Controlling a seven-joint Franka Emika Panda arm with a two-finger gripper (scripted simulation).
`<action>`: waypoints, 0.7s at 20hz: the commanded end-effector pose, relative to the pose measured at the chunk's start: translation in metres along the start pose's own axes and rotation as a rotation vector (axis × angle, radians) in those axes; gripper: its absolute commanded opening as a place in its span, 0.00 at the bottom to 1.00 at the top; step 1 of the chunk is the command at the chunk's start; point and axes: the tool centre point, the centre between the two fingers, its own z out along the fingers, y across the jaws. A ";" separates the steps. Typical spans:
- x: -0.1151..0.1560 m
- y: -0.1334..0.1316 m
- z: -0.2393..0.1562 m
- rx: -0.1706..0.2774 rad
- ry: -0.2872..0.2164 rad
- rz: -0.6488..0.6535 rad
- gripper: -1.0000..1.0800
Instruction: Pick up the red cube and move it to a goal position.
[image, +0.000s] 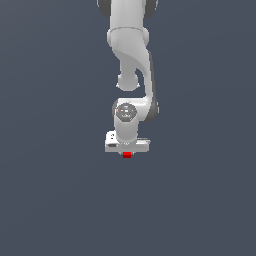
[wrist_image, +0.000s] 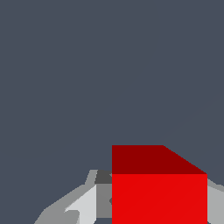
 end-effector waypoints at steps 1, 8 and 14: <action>0.000 -0.001 -0.008 0.000 0.002 0.000 0.00; -0.001 -0.004 -0.051 0.000 0.002 0.000 0.00; -0.003 -0.008 -0.110 0.000 0.002 0.000 0.00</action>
